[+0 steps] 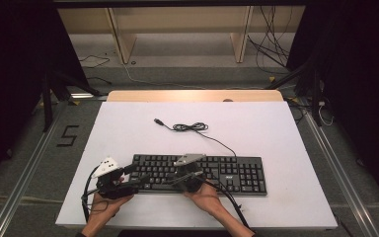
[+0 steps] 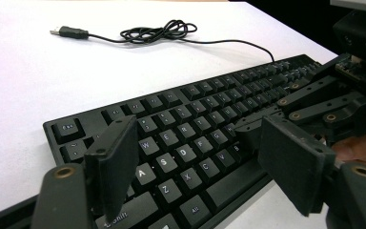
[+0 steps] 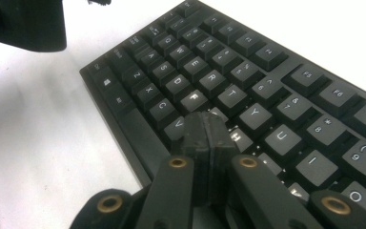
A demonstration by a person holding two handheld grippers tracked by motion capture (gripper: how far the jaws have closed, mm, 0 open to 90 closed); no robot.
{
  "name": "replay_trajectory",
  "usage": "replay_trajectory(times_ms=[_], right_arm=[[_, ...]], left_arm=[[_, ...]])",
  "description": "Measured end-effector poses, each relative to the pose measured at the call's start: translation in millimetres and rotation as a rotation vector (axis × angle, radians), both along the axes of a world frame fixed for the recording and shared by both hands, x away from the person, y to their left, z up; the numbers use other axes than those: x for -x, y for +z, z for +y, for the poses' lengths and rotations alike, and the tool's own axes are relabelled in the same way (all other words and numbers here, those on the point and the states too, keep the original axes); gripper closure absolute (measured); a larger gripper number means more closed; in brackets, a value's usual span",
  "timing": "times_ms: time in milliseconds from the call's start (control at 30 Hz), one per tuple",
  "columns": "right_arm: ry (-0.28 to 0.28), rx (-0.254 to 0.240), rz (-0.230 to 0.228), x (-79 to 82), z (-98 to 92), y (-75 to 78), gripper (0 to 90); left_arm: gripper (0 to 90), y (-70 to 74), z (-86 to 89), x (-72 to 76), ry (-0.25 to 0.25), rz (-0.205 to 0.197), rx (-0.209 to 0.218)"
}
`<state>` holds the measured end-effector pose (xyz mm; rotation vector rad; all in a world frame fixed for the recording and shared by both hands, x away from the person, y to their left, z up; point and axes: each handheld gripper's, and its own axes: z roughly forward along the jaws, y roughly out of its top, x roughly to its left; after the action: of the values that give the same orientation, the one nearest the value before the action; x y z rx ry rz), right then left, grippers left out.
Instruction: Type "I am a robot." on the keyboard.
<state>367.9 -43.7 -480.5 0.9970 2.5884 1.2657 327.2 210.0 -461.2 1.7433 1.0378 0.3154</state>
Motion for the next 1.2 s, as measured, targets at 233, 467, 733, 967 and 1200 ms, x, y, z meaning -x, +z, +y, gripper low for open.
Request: replay_trajectory(times_ms=[233,467,733,967,1200], right_arm=[[0.004,0.02,-0.002,0.8,1.8,-3.8,90.0],[-0.001,0.017,-0.003,1.5,2.0,-4.0,90.0],[-0.033,-0.051,-0.003,-4.0,-10.2,7.4,82.3],[-0.085,-0.062,-0.026,-11.0,-26.1,17.3,66.6],[-0.128,-0.069,-0.021,-17.2,-39.2,22.9,46.7]], left_arm=[[29.4,-0.1,0.0,0.0,0.001,0.001,0.0],[29.4,-0.3,0.5,-0.3,0.002,0.002,0.0],[29.4,-0.2,1.4,-0.4,0.005,0.001,0.001],[29.4,-0.1,1.5,-0.4,0.005,0.0,-0.001],[29.4,-0.1,1.7,-0.5,0.004,-0.001,0.0]])
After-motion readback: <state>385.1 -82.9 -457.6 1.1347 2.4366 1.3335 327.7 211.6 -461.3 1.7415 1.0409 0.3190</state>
